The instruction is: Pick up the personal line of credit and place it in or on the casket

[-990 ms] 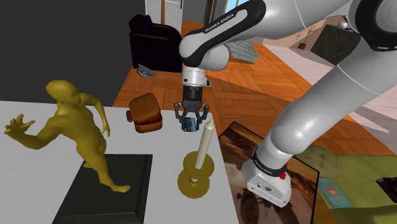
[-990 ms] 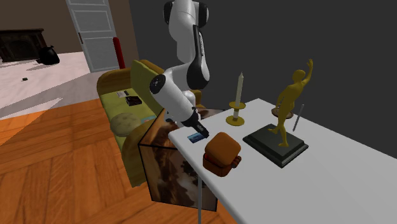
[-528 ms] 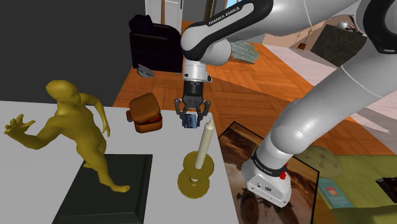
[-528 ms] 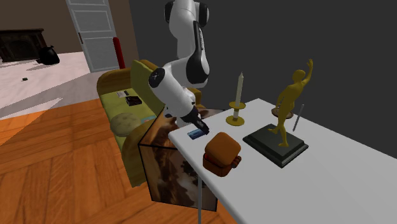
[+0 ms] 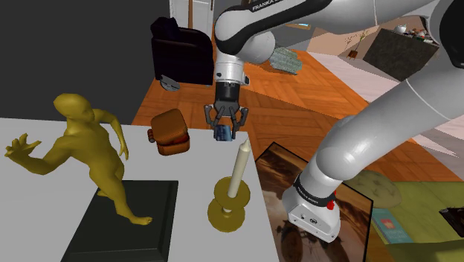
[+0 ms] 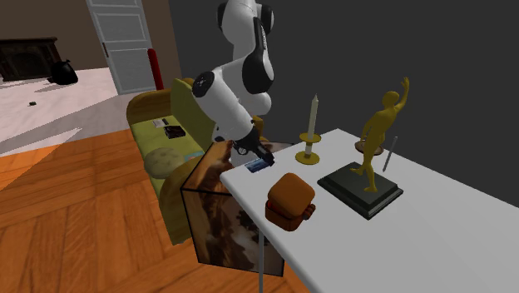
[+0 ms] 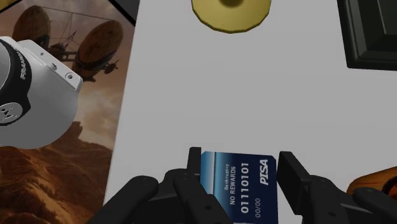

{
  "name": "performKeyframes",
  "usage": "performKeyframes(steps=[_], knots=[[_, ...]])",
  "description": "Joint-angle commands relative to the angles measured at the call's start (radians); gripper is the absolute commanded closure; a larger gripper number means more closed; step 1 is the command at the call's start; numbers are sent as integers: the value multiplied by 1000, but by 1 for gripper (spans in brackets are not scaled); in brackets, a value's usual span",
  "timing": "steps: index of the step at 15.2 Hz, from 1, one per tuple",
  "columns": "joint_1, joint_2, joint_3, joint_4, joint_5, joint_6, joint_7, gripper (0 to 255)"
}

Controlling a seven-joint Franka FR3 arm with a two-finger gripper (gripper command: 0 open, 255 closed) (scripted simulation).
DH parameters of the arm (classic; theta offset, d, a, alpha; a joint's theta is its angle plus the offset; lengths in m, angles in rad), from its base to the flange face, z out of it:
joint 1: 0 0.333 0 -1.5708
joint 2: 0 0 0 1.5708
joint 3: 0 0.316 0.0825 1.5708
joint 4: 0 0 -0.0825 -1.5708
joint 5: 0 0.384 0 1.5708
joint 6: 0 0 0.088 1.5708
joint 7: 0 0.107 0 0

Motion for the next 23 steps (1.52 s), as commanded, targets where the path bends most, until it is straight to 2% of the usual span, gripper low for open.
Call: performKeyframes(steps=[1,20,23], knots=[[-2,-15,-5,14,-6,-29,8,255],[-7,-93,-35,192,-26,-269,100,255],[10,5,1,287,-4,-242,146,255]])
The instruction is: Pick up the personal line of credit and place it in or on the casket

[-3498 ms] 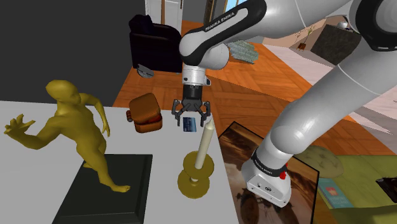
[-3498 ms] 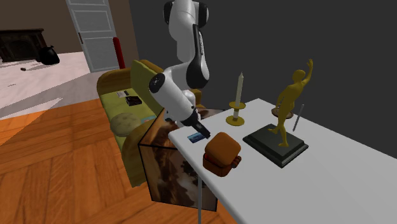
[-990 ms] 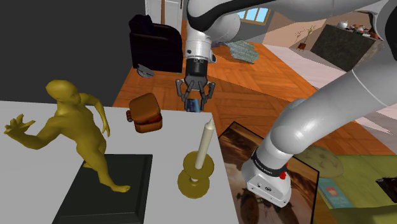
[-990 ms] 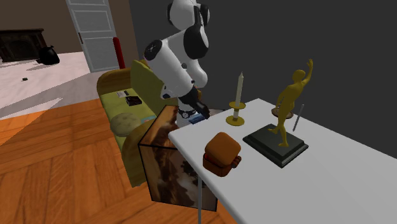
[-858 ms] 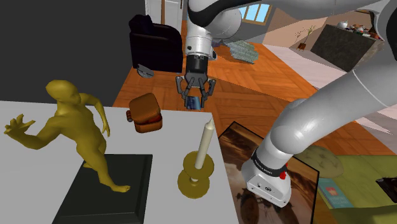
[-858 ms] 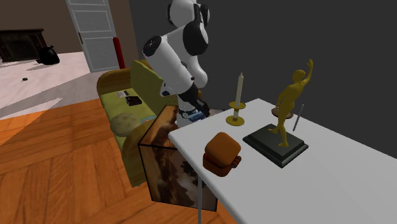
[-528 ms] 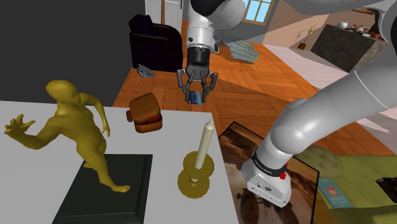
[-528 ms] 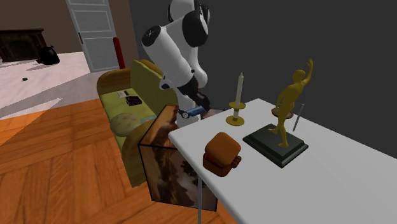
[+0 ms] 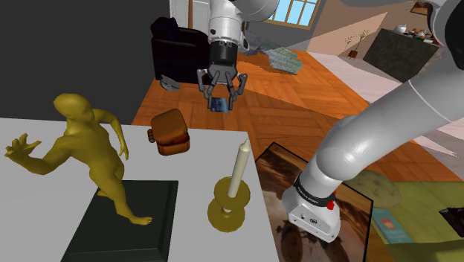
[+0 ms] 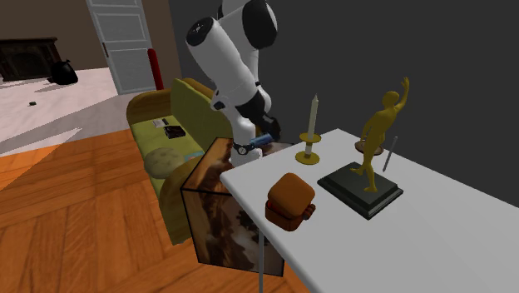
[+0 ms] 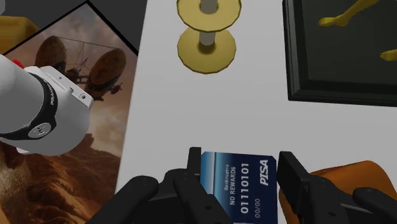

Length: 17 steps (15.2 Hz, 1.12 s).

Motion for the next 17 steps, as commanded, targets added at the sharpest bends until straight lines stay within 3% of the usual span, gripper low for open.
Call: performKeyframes(steps=[1,11,17], knots=[[10,61,21,64,10,11,30,255],[69,410,112,458,2,47,204,255],[73,422,114,393,2,116,174,255]])
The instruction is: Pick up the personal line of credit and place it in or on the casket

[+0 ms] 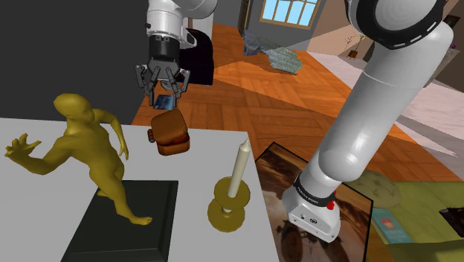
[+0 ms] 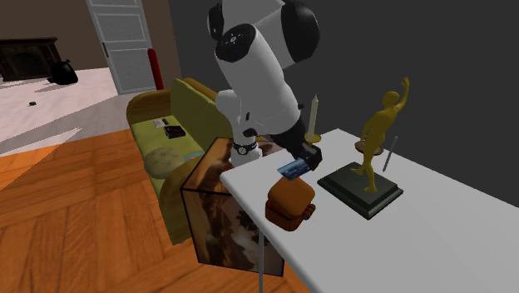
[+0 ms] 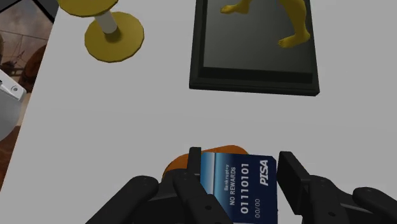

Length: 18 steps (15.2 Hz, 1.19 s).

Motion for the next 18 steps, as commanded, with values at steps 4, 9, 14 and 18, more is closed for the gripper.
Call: performKeyframes(steps=[4,9,14,18], knots=[[3,13,2,-50,0,58,-25,255],[6,32,4,-93,0,115,-49,255],[7,39,5,-106,1,134,-57,255],[7,39,5,-106,1,134,-57,255]])
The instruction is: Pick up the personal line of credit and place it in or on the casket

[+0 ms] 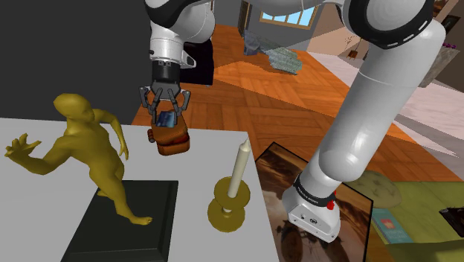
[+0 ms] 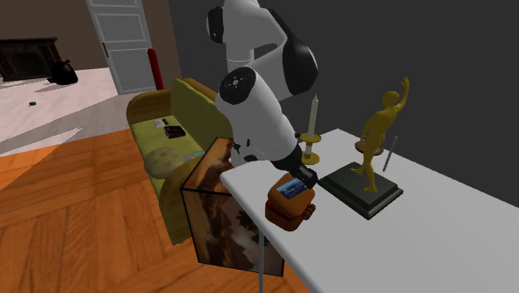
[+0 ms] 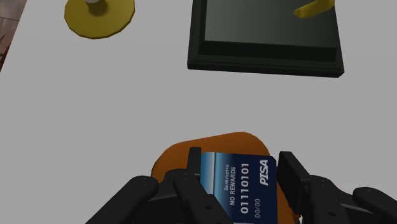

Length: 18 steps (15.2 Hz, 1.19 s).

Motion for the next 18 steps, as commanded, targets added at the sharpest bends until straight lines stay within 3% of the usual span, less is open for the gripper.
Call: performKeyframes(steps=[1,6,10,18], knots=[[0,0,0,0,0,0,0,0],[0,0,0,0,0,0,0,0],[-26,12,-22,123,-23,-120,14,0],[-26,12,-22,123,-23,-119,14,0]])
